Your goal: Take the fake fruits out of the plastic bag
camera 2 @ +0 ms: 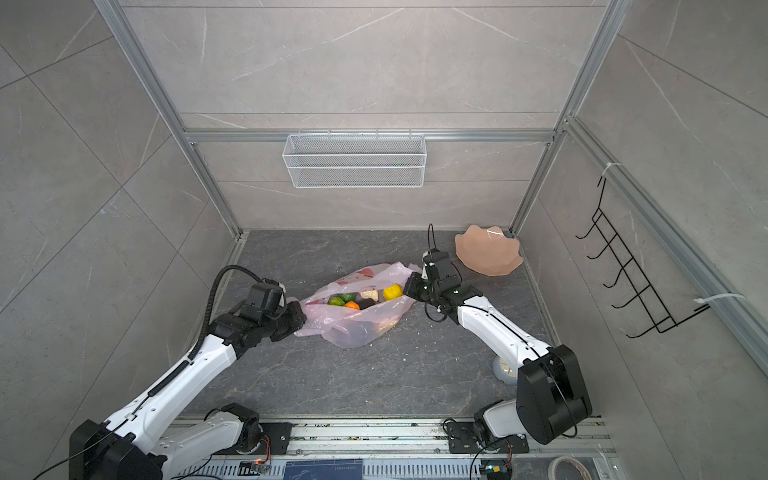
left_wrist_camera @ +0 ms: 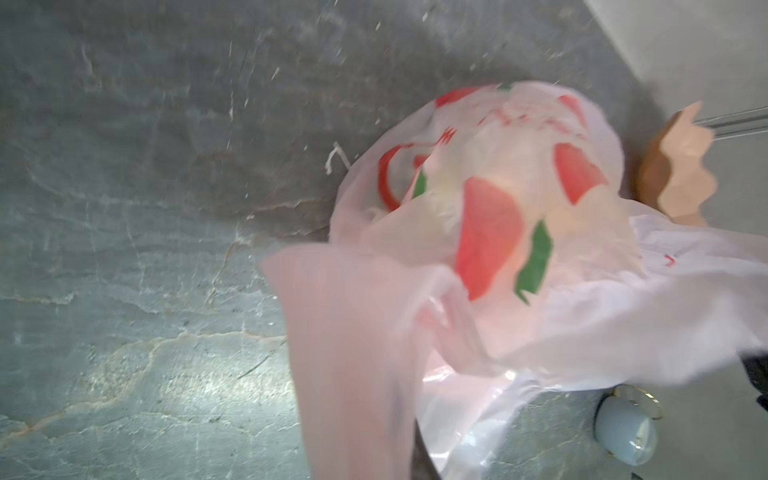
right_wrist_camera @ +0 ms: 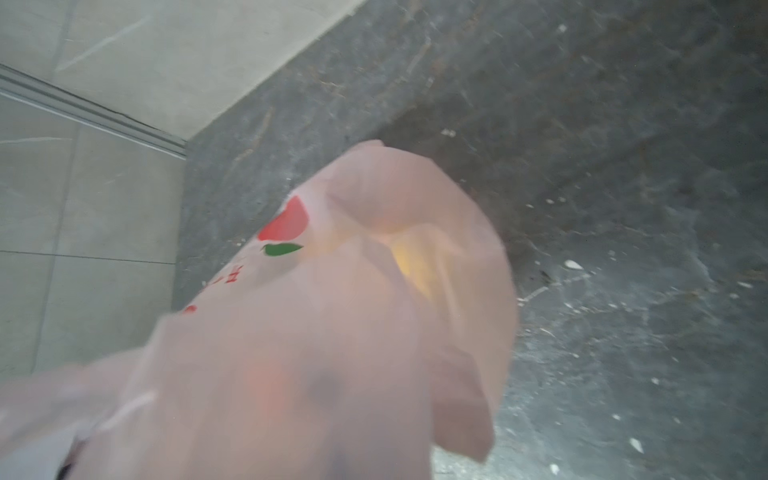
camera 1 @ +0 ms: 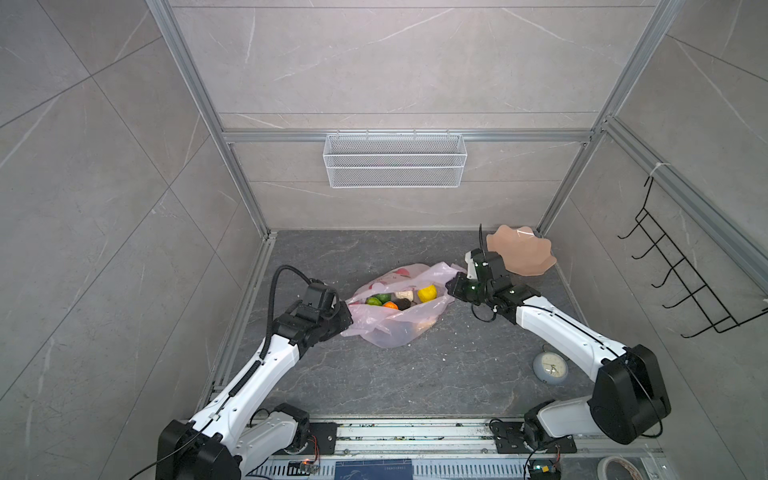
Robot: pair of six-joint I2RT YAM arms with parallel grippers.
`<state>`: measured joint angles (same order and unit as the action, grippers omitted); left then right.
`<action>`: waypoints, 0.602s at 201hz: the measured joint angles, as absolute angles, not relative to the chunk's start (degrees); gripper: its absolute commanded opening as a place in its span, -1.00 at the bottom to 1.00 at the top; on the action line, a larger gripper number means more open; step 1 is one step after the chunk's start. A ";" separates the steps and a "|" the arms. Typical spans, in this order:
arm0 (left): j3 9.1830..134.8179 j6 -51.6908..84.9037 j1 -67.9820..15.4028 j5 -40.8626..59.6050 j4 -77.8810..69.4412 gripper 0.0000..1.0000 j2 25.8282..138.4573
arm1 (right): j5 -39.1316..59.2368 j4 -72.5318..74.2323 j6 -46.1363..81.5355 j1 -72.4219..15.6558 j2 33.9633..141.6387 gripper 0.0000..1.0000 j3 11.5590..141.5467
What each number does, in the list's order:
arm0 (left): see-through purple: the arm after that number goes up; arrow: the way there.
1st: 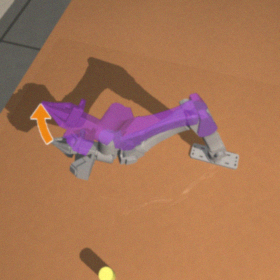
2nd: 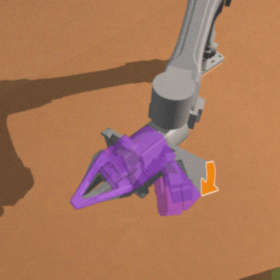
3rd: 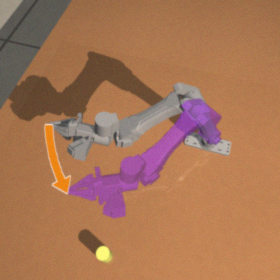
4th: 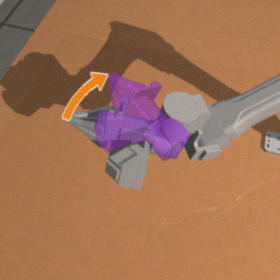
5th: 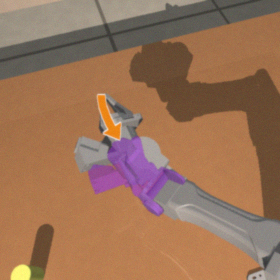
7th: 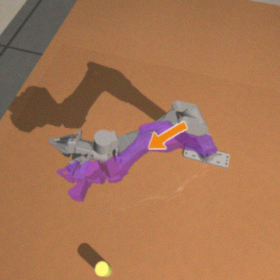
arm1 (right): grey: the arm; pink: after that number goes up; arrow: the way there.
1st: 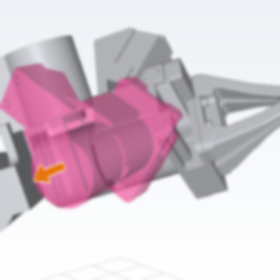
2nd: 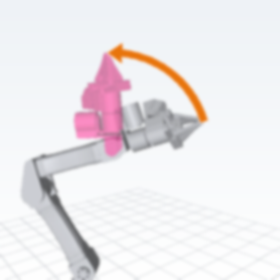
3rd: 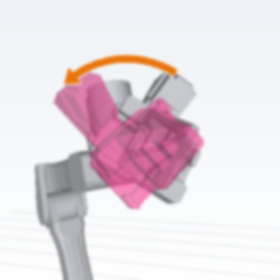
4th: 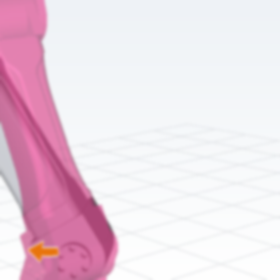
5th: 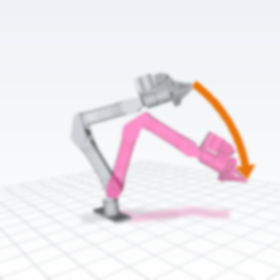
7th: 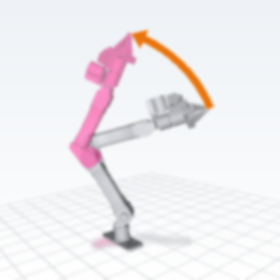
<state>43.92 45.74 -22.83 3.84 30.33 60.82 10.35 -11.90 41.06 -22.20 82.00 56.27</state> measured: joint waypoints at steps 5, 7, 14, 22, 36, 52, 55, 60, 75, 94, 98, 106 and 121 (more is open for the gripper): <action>42.85 45.63 -22.83 4.25 29.63 -1.00 60.82 | 10.85 -11.05 41.41 -21.26 82.17 -1.00 55.13; 42.24 45.63 -22.83 4.54 29.26 -1.00 60.82 | 11.03 -10.63 41.47 -20.82 82.28 -1.00 54.74; 40.51 45.56 -22.83 5.06 27.90 -1.00 60.82 | 11.84 -9.39 41.95 -19.51 82.72 -1.00 53.56; 38.76 45.43 -22.83 5.87 26.06 -1.00 60.88 | 12.99 -7.79 42.41 -18.24 83.37 -1.00 52.53; 36.56 45.10 -22.90 7.18 23.27 -0.89 61.67 | 14.52 -4.97 43.00 -17.12 85.06 -1.00 51.33; 35.73 44.45 -22.83 8.80 21.32 -0.49 64.29 | 16.10 -2.09 43.62 -16.78 87.70 -1.00 50.63; 35.77 44.21 -22.83 9.19 21.02 -0.41 65.01 | 16.34 -1.61 43.64 -16.73 88.20 -1.00 50.54; 35.99 43.72 -22.83 9.52 20.93 -0.29 66.13 | 16.75 -0.95 43.86 -16.73 89.08 -1.00 50.43; 37.89 42.04 -22.94 9.17 23.35 0.04 68.60 | 17.72 0.27 43.99 -16.73 90.65 -1.00 50.28; 42.11 40.03 -24.05 5.74 29.50 0.32 67.77 | 18.72 0.97 43.92 -16.73 90.59 -1.00 50.17; 43.24 39.66 -24.45 4.51 30.96 0.36 66.87 | 18.85 1.13 43.90 -16.73 90.45 -1.00 50.17; 45.60 38.85 -25.19 2.52 33.56 0.40 64.84 | 19.09 1.13 43.75 -16.73 90.00 -1.00 50.17; 50.11 37.69 -26.79 -0.97 38.35 0.48 60.77 | 19.38 0.97 43.29 -16.75 88.49 -1.00 50.17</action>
<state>50.11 37.69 -26.79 -0.97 38.35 60.77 19.38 0.97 43.29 -16.75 88.49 50.17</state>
